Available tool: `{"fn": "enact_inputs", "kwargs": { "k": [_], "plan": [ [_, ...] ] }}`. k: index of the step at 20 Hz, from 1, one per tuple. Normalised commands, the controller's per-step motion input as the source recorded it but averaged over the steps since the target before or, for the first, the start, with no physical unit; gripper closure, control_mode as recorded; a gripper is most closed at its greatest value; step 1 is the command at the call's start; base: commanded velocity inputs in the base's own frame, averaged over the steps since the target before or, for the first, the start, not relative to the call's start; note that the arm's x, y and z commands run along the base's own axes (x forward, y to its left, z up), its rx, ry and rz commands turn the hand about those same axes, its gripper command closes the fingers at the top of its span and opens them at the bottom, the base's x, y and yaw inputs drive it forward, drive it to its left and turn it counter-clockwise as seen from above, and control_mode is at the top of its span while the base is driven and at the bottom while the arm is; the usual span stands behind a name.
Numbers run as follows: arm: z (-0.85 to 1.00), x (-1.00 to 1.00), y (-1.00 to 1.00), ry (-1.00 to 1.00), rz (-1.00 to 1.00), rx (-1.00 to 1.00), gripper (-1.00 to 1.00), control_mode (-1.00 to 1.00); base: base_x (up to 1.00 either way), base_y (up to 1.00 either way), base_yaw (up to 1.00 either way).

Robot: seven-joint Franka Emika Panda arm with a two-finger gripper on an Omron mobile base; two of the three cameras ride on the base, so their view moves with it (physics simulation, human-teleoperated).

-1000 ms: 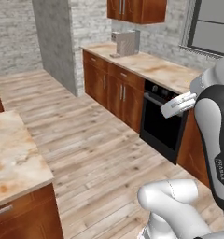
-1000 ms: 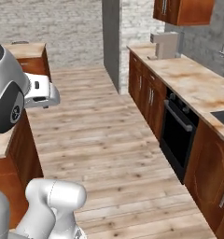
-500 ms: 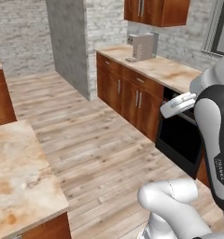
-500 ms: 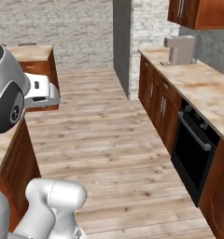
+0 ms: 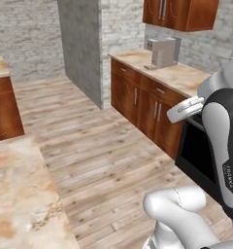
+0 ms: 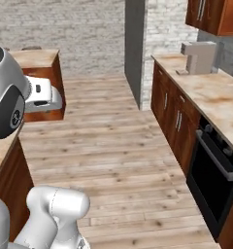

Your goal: Pick the jar and candle from the dining table and place them in the open cabinet. Close the cabinet after placing the objects.

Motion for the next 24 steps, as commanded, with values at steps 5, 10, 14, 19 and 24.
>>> {"fn": "enact_inputs", "kwargs": {
  "k": [5,10,14,19,24],
  "plan": [
    [0.0,0.0,0.0,0.0,0.0,0.0,-1.0,1.0,0.72,-0.12,0.11],
    [0.0,0.0,0.0,0.0,0.0,0.0,-1.0,1.0,0.71,-0.13,0.11],
    [0.0,0.0,0.0,0.0,0.0,0.0,-1.0,1.0,0.71,-0.14,0.12],
    [0.0,0.0,0.0,0.0,0.0,0.0,-1.0,1.0,0.71,-0.14,0.12],
    [0.0,0.0,0.0,0.0,0.0,0.0,-1.0,1.0,0.71,-0.14,0.12]
  ]
}}
